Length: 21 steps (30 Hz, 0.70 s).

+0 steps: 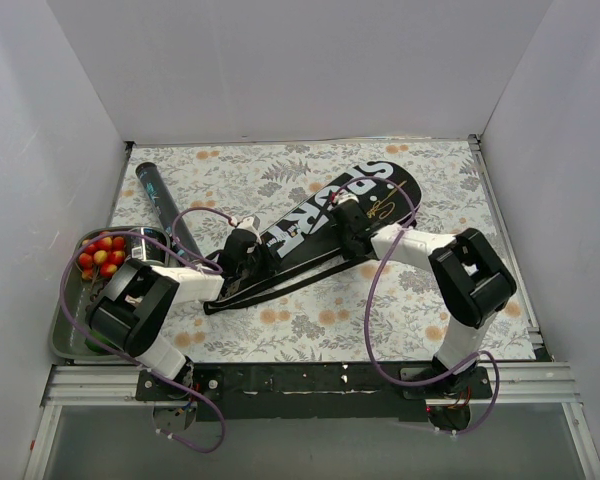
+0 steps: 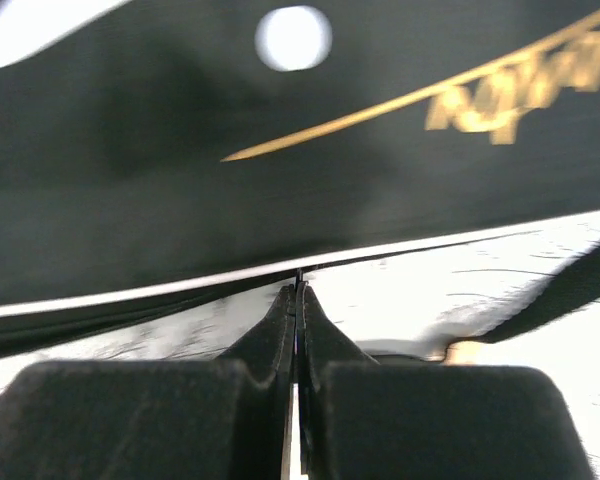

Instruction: Pack up the badminton gear

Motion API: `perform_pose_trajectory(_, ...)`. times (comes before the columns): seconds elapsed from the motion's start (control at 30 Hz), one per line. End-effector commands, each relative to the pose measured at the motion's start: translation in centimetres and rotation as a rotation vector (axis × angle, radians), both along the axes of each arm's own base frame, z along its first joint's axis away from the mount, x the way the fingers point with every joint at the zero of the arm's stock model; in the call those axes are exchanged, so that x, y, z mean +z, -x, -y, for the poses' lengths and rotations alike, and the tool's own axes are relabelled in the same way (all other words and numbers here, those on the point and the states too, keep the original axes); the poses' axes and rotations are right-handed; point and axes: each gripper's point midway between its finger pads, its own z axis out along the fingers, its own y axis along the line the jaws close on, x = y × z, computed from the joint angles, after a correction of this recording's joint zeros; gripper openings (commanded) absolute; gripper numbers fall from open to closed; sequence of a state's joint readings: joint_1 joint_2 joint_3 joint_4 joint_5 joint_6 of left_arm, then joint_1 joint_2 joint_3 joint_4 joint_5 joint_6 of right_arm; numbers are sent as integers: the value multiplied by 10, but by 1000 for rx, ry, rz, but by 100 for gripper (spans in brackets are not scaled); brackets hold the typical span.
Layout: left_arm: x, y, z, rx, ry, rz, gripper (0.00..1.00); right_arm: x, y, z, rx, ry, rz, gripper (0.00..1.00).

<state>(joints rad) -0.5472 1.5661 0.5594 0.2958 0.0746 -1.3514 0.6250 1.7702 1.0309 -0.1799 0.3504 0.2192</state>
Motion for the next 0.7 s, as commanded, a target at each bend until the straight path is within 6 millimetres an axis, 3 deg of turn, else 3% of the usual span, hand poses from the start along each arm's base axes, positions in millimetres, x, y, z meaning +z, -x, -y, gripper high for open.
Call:
perform_pose_trajectory(0.0, -37, 25, -21, 9, -129, -120, 0, 19, 21, -82, 147, -197, -22, 1)
perform_pose_trajectory(0.13, -35, 24, -21, 8, -129, -111, 0, 28, 56, -132, 264, -328, -69, 1)
perform_pose_trajectory(0.3, -34, 24, -20, 4, -128, -110, 0, 28, 91, -175, 353, -365, -112, 1)
perform_pose_trajectory(0.43, -31, 23, -20, 6, -124, -101, 0, 27, 138, -216, 470, -445, -182, 1)
perform_pose_trajectory(0.5, -27, 24, -19, 3, -117, -92, 0, 32, 148, -231, 485, -509, -193, 1)
perform_pose_trajectory(0.53, -24, 24, -18, 0, -110, -85, 0, 29, 157, -234, 500, -524, -216, 1)
perform_pose_trajectory(0.67, -3, 27, -10, -34, -54, -50, 0, 25, 161, -228, 488, -521, -221, 1)
